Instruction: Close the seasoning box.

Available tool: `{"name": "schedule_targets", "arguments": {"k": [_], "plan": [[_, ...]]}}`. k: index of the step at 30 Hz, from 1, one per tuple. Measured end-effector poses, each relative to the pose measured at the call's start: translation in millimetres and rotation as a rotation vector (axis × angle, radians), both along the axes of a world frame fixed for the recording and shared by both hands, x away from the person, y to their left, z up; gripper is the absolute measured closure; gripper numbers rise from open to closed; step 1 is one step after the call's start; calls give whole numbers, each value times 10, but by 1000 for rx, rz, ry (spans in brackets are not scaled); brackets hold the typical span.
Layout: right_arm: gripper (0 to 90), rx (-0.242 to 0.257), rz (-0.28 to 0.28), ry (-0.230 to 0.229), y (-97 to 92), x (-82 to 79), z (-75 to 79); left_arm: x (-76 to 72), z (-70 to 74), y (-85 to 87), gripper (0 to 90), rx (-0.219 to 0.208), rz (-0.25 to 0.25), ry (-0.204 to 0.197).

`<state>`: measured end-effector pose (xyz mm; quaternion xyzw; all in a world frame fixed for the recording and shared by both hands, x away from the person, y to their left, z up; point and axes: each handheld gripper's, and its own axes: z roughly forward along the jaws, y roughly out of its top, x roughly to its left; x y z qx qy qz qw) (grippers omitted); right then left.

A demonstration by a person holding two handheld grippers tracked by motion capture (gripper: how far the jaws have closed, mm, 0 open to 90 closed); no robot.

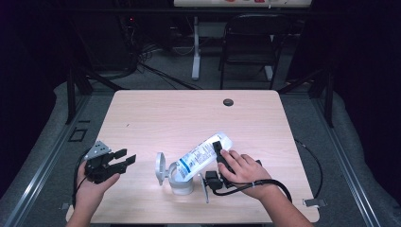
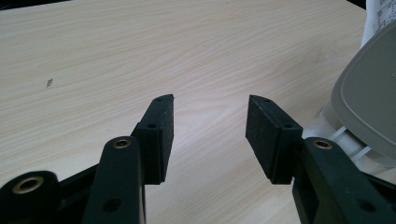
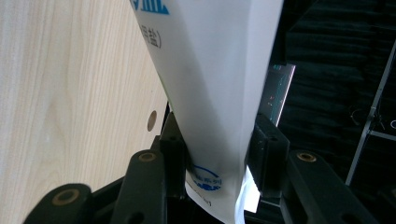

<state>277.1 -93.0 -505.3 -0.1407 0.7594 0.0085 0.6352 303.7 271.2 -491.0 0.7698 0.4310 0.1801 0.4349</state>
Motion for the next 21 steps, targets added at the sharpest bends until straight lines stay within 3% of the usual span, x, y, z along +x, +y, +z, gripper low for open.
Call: {"name": "schedule_targets", "arguments": {"k": [21], "plan": [[661,-10,17,-25,-35,-39,-25,3,-12,-4,523,-4,4,4]]}}
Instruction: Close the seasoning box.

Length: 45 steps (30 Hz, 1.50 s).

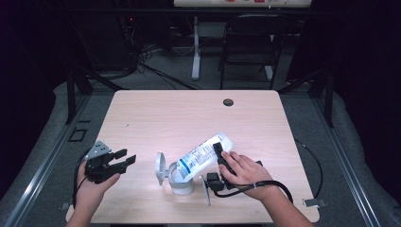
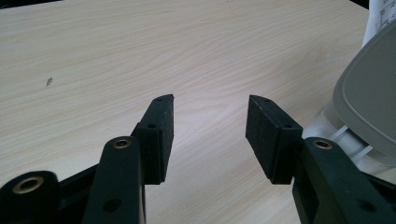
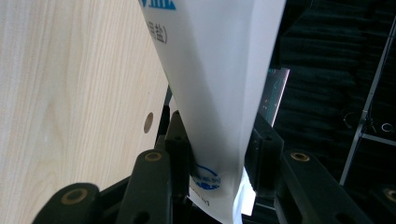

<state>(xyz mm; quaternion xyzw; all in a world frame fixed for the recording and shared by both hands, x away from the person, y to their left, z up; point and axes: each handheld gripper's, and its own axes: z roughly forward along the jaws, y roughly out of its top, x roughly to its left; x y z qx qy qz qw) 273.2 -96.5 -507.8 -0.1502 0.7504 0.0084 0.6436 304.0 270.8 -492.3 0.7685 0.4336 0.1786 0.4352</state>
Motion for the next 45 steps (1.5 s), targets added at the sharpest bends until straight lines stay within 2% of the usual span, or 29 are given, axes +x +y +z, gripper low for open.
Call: {"name": "schedule_targets", "arguments": {"k": [1,5,14,24,26,29,32,34,36,45], "plan": [[663,-15,-10,-9,5,-15,12,0,0,0,523,0,0,0],[668,2,10,0,-13,-11,-5,3,-6,1,523,0,0,1],[674,-10,15,-12,-18,-21,-16,6,-13,1,523,2,1,3],[685,-43,34,-40,-15,-17,-15,6,-9,6,523,5,2,5],[689,-66,24,-53,-9,-28,-6,5,-8,6,523,5,1,5],[695,-56,46,-50,-19,-11,-21,6,-12,5,523,3,4,7],[701,-95,31,-73,-11,-32,-5,8,-13,7,523,5,3,7],[705,-64,66,-56,-27,0,-27,8,-14,8,523,6,3,8],[710,-86,54,-67,-22,-15,-11,8,-16,10,523,6,3,10],[735,-98,60,-79,-15,-24,-2,10,-18,13,523,4,2,8]]}}
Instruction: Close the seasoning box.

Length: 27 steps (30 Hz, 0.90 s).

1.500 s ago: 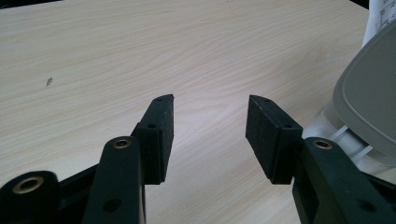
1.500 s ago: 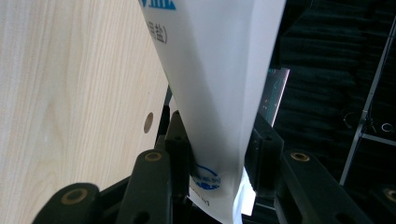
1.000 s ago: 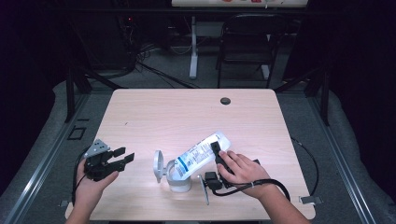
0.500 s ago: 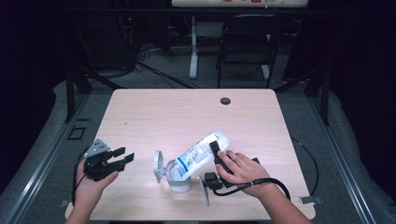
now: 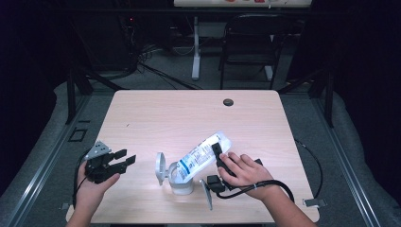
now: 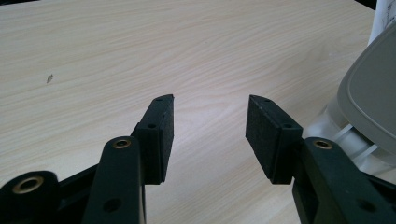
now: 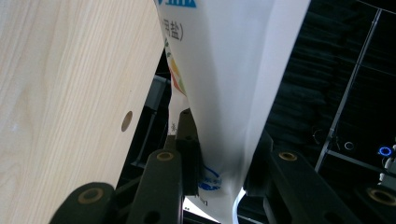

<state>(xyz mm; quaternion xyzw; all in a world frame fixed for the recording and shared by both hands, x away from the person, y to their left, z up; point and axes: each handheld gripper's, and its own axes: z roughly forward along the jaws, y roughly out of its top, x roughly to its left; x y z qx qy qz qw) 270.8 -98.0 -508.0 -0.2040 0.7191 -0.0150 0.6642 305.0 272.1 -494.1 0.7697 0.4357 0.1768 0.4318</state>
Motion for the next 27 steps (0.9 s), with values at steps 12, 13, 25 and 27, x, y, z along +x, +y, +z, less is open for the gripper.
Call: {"name": "schedule_targets", "arguments": {"k": [12,13,25,27], "plan": [[757,-4,22,-8,-8,2,-3,1,-2,-2,523,0,1,1],[759,-12,12,-15,-5,-5,1,1,-3,-1,523,0,1,1],[793,-22,23,-13,-12,0,-10,6,-12,1,523,-3,4,1],[799,-23,24,-14,-12,-1,-10,6,-11,1,523,-2,3,3]]}}
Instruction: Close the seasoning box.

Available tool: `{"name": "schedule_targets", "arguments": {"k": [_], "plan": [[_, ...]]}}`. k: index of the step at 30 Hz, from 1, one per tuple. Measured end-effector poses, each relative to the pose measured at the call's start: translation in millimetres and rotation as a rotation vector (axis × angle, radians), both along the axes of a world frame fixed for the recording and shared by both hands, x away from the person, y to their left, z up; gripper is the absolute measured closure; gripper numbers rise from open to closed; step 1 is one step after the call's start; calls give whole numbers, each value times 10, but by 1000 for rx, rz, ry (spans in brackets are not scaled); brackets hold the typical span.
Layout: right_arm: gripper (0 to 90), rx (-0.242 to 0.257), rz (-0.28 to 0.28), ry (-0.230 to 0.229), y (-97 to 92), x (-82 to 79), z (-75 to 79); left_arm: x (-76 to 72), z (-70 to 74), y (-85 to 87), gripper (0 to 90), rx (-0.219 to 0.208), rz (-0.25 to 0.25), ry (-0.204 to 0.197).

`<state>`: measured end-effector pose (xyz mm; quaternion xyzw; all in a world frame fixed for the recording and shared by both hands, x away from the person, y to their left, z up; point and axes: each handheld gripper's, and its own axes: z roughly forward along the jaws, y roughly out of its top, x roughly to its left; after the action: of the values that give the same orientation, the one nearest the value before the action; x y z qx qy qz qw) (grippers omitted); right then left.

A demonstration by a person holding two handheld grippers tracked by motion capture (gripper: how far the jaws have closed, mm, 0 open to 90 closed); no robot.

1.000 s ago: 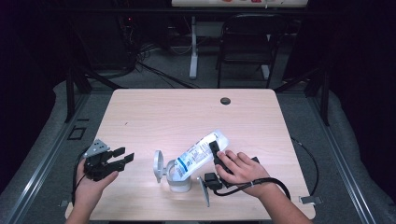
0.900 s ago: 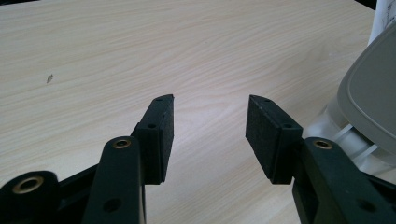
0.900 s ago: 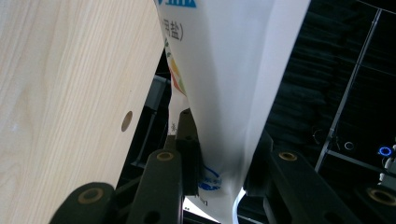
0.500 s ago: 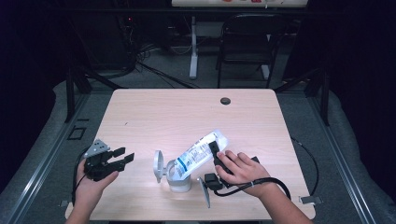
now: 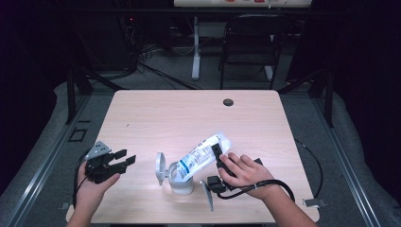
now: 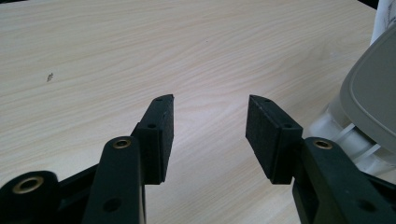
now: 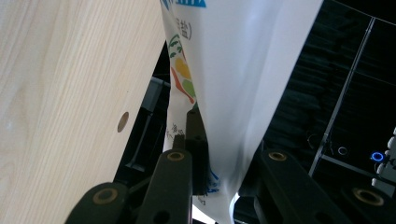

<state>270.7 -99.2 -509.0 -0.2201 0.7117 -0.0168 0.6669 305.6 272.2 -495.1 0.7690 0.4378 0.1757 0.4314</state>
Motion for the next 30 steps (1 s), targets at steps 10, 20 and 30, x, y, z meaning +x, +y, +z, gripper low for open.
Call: {"name": "schedule_targets", "arguments": {"k": [10,20,30], "plan": [[816,-18,5,-16,11,-6,17,0,1,-1,523,0,0,0],[838,-24,13,-16,22,-14,34,1,-1,-2,523,4,-2,0],[856,-27,10,-14,26,-30,43,5,-11,-2,523,2,1,1]]}}
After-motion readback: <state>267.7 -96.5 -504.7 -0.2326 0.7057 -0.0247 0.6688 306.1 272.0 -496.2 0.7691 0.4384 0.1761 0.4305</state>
